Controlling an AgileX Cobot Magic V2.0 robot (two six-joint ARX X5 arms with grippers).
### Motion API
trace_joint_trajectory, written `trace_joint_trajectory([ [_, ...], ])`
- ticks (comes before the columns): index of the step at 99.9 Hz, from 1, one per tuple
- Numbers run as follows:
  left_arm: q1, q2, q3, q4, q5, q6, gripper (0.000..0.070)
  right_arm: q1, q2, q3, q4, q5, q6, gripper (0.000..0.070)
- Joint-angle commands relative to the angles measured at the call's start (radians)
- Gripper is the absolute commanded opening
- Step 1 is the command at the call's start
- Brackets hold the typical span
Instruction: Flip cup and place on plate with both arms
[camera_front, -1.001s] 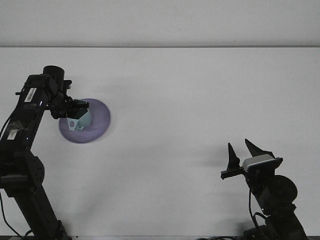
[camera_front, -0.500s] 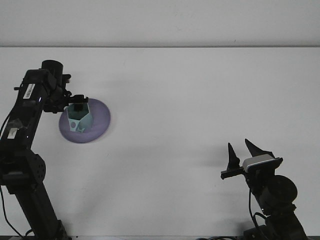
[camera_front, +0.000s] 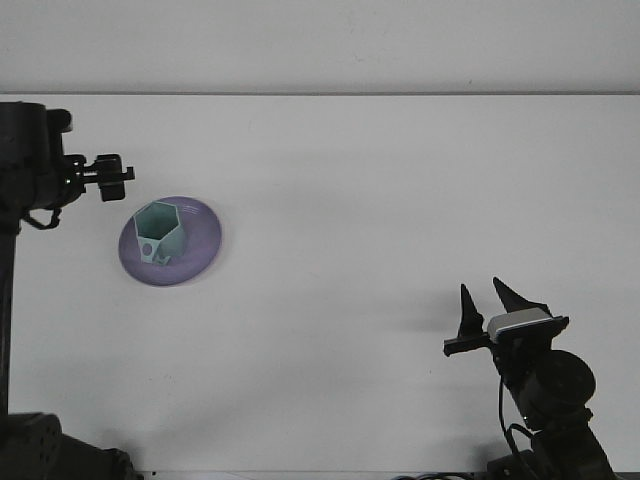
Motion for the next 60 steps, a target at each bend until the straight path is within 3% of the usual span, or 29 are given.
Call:
trace_joint_trajectory([
  [1, 0.002, -0.046, 0.017, 0.002, 0.009, -0.029, 0.0231, 0.002, 0.004, 0.001, 0.006, 0.005, 0.000, 0.0198],
  [8, 0.002, -0.121, -0.011, 0.010, 0.009, -0.018, 0.0000, 0.002, 0.004, 0.001, 0.006, 0.005, 0.002, 0.0056],
  [11, 0.000, -0.154, -0.032, 0.021, 0.009, -0.009, 0.0015, 0.001, 0.004, 0.001, 0.006, 0.006, 0.005, 0.0003],
  [25, -0.004, -0.356, -0.266, 0.163, 0.008, 0.023, 0.0012, 0.001, 0.003, 0.001, 0.001, 0.032, 0.020, 0.0000],
  [46, -0.005, -0.777, -0.894, 0.643, 0.010, 0.026, 0.0012, 0.001, -0.024, 0.000, -0.001, 0.050, 0.038, 0.0000],
  [60, -0.015, -1.076, -1.330, 0.943, 0.056, 0.032, 0.0012, 0.001, -0.077, -0.023, 0.032, 0.052, 0.013, 0.0000],
])
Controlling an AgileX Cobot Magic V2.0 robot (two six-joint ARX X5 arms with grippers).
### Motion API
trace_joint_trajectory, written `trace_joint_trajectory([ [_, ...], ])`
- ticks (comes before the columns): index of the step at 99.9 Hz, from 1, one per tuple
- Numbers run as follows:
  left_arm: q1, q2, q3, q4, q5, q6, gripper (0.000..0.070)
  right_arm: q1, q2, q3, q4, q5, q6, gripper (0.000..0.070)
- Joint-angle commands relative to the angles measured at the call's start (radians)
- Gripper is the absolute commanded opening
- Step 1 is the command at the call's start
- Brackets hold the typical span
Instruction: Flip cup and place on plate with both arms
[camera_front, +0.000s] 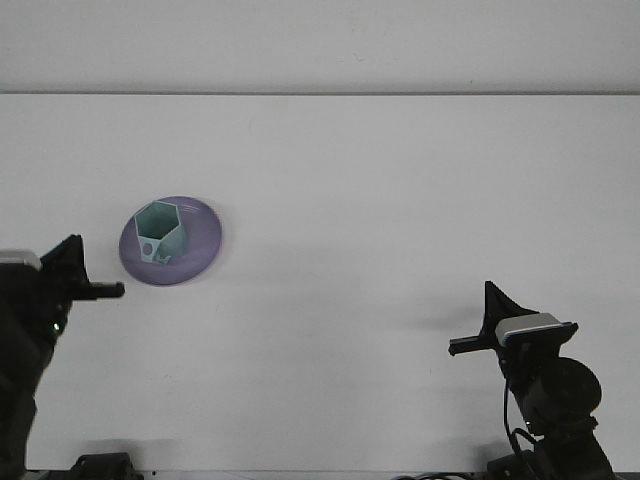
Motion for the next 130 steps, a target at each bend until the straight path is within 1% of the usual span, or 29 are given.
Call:
trace_joint_trajectory([
  [1, -0.005, -0.137, -0.240, 0.145, 0.025, 0.014, 0.0012, 0.001, -0.025, -0.021, 0.037, 0.006, -0.014, 0.0000],
  [5, -0.009, -0.214, -0.332, 0.206, 0.029, 0.011, 0.0012, 0.001, -0.040, -0.034, 0.053, 0.008, -0.029, 0.0000],
  [8, -0.011, -0.267, -0.386, 0.237, 0.033, -0.006, 0.0012, 0.001, -0.048, -0.041, 0.064, 0.008, -0.037, 0.0000],
  [16, -0.013, -0.380, -0.477, 0.259, 0.032, -0.055, 0.0012, 0.001, -0.056, -0.053, 0.074, 0.008, -0.072, 0.0000],
  [27, -0.013, -0.450, -0.517, 0.257, 0.023, -0.055, 0.0012, 0.001, -0.056, -0.053, 0.094, 0.008, -0.080, 0.0000],
  [43, -0.013, -0.454, -0.514, 0.288, 0.017, -0.056, 0.0013, 0.001, -0.060, -0.051, 0.101, 0.009, -0.080, 0.0000],
  [118, -0.013, -0.462, -0.524, 0.294, 0.017, -0.055, 0.0013, 0.001, -0.063, -0.051, 0.102, 0.010, -0.080, 0.0000],
  [121, -0.011, -0.465, -0.528, 0.297, 0.012, -0.039, 0.0013, 0.001, -0.063, -0.051, 0.102, 0.010, -0.080, 0.0000],
  [125, -0.009, -0.471, -0.542, 0.312, -0.001, 0.017, 0.0013, 0.002, -0.063, -0.051, 0.102, 0.010, -0.080, 0.0000],
  [130, -0.009, -0.495, -0.574, 0.327, -0.001, 0.066, 0.0013, 0.001, -0.063, -0.051, 0.101, 0.010, -0.080, 0.0000],
])
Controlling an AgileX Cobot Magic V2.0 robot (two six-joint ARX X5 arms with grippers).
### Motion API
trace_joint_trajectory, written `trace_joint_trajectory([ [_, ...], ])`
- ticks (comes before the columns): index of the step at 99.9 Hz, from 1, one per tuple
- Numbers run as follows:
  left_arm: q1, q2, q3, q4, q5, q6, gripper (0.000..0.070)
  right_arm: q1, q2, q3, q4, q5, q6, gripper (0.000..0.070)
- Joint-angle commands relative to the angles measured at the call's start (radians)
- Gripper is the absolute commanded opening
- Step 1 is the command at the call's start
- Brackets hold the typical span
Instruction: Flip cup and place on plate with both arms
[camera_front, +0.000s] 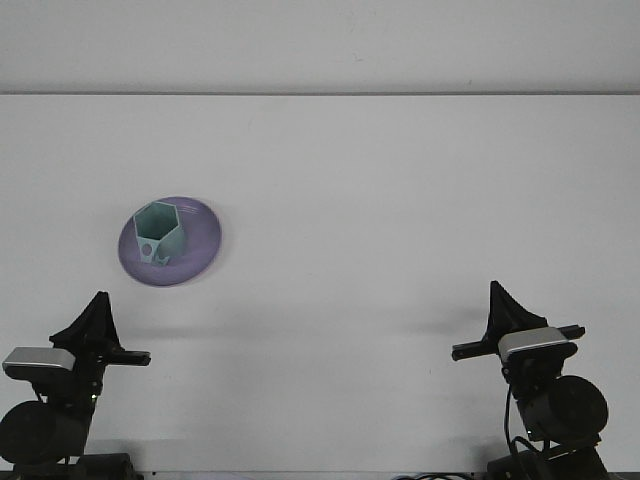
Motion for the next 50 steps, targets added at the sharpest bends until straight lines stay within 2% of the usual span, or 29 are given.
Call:
trace_joint_trajectory([
  [1, 0.003, -0.027, -0.039, 0.025, -0.010, 0.098, 0.0013, 0.001, -0.001, 0.003, 0.009, 0.004, -0.004, 0.0000],
  [18, 0.004, -0.111, -0.236, 0.170, -0.010, 0.109, 0.0013, 0.002, -0.001, 0.003, 0.010, 0.004, -0.004, 0.0000],
  [34, 0.005, -0.149, -0.382, 0.265, -0.010, 0.070, 0.0014, 0.002, -0.001, 0.003, 0.010, 0.004, -0.004, 0.0000],
  [45, 0.005, -0.148, -0.398, 0.253, -0.009, 0.066, 0.0013, 0.002, -0.001, 0.003, 0.010, 0.004, -0.004, 0.0000],
  [50, 0.005, -0.149, -0.398, 0.260, -0.009, 0.089, 0.0013, 0.001, -0.001, 0.003, 0.010, 0.004, -0.004, 0.0000],
])
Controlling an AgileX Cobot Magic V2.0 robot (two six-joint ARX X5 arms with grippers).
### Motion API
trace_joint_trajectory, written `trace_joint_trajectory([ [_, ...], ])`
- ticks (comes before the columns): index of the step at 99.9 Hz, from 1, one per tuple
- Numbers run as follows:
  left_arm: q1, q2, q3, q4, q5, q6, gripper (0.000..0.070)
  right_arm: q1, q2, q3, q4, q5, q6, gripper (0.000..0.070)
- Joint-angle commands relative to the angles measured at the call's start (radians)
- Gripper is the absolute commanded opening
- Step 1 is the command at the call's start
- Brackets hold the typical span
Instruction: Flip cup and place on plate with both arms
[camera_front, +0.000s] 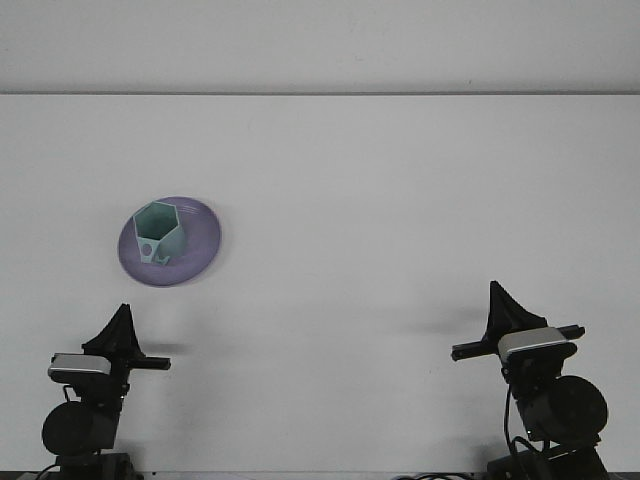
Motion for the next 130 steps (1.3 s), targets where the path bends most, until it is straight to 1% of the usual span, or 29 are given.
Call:
trace_joint_trajectory([
  [1, 0.003, -0.001, -0.019, 0.021, -0.003, 0.019, 0.0014, 0.001, 0.000, 0.003, 0.009, 0.003, -0.003, 0.0000],
  [5, 0.003, -0.001, -0.019, 0.027, -0.003, 0.034, 0.0014, 0.001, 0.000, 0.003, 0.009, 0.003, -0.003, 0.0000],
  [85, 0.003, -0.001, -0.019, 0.022, -0.003, 0.029, 0.0014, 0.001, 0.000, 0.003, 0.010, 0.005, -0.006, 0.0000],
  [88, 0.003, -0.001, -0.019, 0.022, -0.003, 0.029, 0.0015, 0.001, 0.000, 0.003, 0.010, 0.010, -0.019, 0.0000],
  [92, 0.003, -0.001, -0.019, 0.022, -0.003, 0.029, 0.0015, -0.002, 0.000, 0.002, 0.015, 0.030, -0.058, 0.0000],
  [101, 0.003, -0.001, -0.019, 0.022, -0.003, 0.029, 0.0015, -0.039, -0.004, -0.022, 0.013, 0.035, -0.060, 0.0000],
  [109, 0.003, -0.001, -0.019, 0.022, -0.002, 0.029, 0.0015, -0.093, -0.030, -0.069, 0.032, 0.016, -0.073, 0.0000],
  [121, 0.003, -0.001, -0.019, 0.023, -0.002, 0.029, 0.0014, -0.161, -0.104, -0.154, 0.084, 0.009, -0.132, 0.0000],
  [130, 0.003, -0.001, -0.019, 0.022, -0.003, 0.029, 0.0014, -0.203, -0.179, -0.210, 0.092, -0.015, -0.166, 0.0000],
])
